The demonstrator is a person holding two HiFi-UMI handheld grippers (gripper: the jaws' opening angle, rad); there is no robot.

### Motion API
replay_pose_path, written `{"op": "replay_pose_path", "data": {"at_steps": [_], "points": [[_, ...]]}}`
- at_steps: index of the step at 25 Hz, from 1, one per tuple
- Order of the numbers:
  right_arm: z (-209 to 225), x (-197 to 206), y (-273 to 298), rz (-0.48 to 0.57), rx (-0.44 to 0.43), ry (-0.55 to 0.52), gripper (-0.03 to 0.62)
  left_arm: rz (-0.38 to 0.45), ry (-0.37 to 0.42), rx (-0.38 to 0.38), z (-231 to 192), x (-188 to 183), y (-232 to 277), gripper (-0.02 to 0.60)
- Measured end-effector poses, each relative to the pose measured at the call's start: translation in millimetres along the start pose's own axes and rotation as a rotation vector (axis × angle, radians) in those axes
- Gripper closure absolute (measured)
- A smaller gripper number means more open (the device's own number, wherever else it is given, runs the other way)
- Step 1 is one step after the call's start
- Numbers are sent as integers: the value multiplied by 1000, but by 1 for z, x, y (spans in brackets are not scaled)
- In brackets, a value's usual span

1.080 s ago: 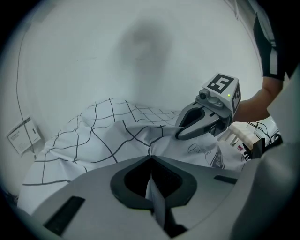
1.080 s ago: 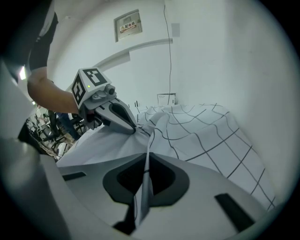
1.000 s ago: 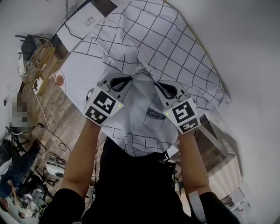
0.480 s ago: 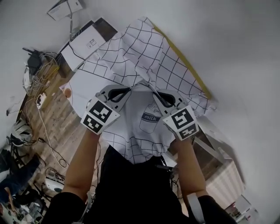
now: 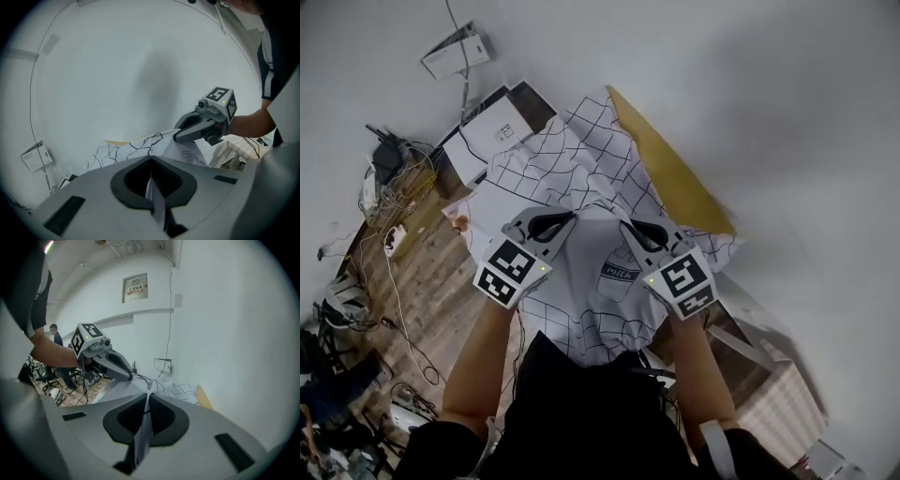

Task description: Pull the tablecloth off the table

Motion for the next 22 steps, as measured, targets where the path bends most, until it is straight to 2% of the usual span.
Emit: {"op": "replay_pose_path", "data": {"at_steps": [9, 16, 22], "points": [[-7, -35, -21, 68, 8, -54, 572, 61, 12, -29, 9, -31, -30, 569], [-12, -68, -51, 136, 31, -93, 572, 128, 39, -41, 21, -69, -54, 569], [9, -103, -58, 188, 59, -127, 572, 195, 66, -67, 4, -112, -65, 569]]}}
Point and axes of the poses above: the fingertips, and each gripper's own axes: y forward along the fingers, z to its right, x out of its underside, the point moved 3 cm from there along -y, backward along the fingers, and after that the axes turned 4 degrees about y, right-handed, at the moved point
